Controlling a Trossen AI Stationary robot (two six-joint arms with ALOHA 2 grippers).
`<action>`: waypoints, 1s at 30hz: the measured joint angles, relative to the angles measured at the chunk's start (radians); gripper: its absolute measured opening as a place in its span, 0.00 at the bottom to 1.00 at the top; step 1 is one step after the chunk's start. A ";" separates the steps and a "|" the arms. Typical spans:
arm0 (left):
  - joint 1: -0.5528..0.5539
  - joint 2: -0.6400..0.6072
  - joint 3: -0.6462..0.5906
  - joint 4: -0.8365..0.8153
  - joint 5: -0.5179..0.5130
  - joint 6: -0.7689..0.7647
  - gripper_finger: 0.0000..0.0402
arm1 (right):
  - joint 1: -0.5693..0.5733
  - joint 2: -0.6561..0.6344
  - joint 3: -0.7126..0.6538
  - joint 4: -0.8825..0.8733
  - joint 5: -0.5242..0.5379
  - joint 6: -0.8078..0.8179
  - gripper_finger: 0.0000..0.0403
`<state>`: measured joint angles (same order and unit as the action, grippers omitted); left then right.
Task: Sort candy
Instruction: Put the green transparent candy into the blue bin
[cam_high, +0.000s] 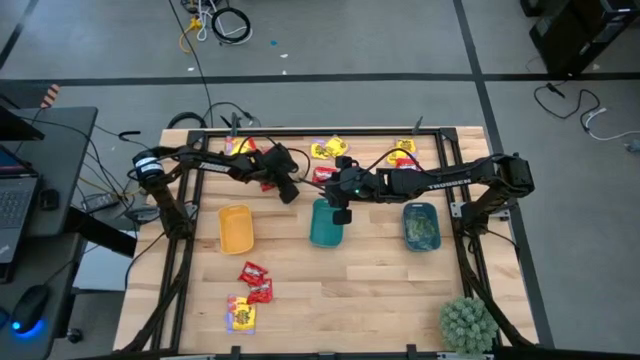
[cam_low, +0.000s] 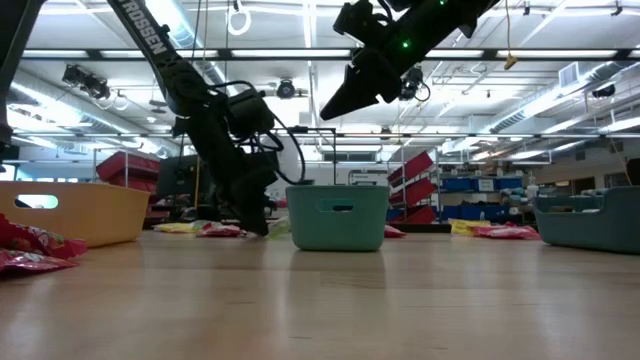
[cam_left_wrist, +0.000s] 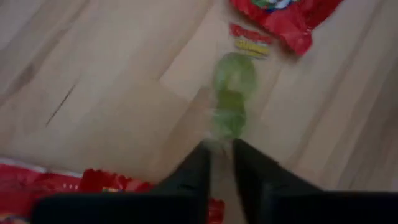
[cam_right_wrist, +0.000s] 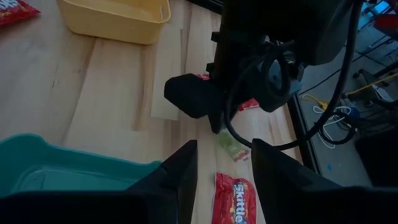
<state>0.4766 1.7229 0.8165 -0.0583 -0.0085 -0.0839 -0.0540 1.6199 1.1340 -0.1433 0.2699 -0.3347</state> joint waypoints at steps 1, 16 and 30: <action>-0.001 0.000 0.000 0.002 0.002 0.007 0.06 | 0.000 0.000 0.000 -0.006 0.000 0.000 0.33; -0.063 -0.124 -0.002 0.102 -0.103 0.173 0.00 | -0.026 -0.157 -0.052 -0.204 -0.036 0.345 0.33; -0.272 -0.187 -0.002 0.375 -0.232 0.546 0.00 | -0.070 -0.186 -0.179 0.085 -0.089 0.553 0.42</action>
<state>0.2049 1.5364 0.8150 0.3168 -0.2404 0.4616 -0.1241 1.4334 0.9550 -0.0584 0.1810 0.2183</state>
